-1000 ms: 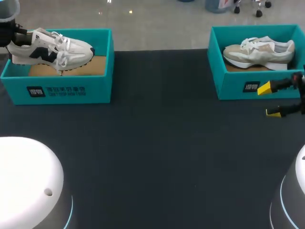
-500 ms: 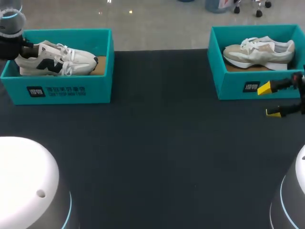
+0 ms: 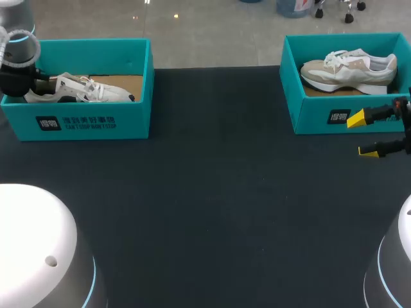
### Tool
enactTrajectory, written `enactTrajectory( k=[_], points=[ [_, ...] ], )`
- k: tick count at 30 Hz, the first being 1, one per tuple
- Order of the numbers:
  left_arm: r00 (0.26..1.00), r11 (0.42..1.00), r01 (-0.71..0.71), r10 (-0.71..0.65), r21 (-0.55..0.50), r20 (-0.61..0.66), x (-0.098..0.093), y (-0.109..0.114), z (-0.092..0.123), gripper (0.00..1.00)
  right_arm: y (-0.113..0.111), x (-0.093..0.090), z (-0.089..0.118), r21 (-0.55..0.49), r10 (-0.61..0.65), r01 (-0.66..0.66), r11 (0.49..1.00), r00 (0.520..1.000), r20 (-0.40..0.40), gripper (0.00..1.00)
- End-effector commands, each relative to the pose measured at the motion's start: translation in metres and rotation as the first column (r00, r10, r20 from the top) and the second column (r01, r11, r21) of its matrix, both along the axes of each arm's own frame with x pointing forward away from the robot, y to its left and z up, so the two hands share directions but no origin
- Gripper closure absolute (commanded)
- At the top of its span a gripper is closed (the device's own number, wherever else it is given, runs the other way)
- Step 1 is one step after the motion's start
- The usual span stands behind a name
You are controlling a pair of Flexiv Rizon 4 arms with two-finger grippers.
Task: Take the shoe out of the shoebox, open the shoe tongue, remove and reinsert the insole, then place the shoe into the shoebox
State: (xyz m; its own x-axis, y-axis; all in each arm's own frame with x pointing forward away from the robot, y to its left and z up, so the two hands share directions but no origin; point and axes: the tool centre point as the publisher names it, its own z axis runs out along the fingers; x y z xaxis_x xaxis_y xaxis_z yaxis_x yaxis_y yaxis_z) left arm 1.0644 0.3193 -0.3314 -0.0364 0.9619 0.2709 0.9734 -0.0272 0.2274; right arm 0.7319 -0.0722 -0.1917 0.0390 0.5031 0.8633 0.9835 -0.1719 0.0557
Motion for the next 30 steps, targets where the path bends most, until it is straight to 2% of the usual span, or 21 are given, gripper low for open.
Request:
enactTrajectory(
  k=[1,18,28,29,30],
  points=[
    [1.0,1.0,-0.002,0.002,0.003,-0.017,0.007,-0.001,-0.011,1.0,0.0,-0.001,0.0,-0.003,-0.001,0.001,1.0,1.0,-0.001,0.0],
    [0.994,0.999,0.027,-0.023,0.034,-0.11,0.007,-0.001,-0.046,1.0,0.0,-0.001,0.0,-0.003,-0.001,0.001,1.0,1.0,-0.001,0.0],
    [0.992,0.998,0.036,-0.03,0.045,-0.123,0.009,0.001,-0.049,0.99,0.0,-0.001,0.0,-0.003,-0.001,0.001,1.0,1.0,-0.001,0.0],
    [0.992,0.998,0.038,-0.032,0.048,-0.124,0.01,0.002,-0.049,0.8,0.0,-0.001,0.0,-0.003,-0.001,0.001,1.0,1.0,-0.001,0.0],
    [0.992,0.998,0.04,-0.033,0.049,-0.125,0.009,0.002,-0.05,0.68,0.0,-0.001,0.0,-0.003,-0.001,0.001,1.0,1.0,-0.001,0.0]
  ],
)
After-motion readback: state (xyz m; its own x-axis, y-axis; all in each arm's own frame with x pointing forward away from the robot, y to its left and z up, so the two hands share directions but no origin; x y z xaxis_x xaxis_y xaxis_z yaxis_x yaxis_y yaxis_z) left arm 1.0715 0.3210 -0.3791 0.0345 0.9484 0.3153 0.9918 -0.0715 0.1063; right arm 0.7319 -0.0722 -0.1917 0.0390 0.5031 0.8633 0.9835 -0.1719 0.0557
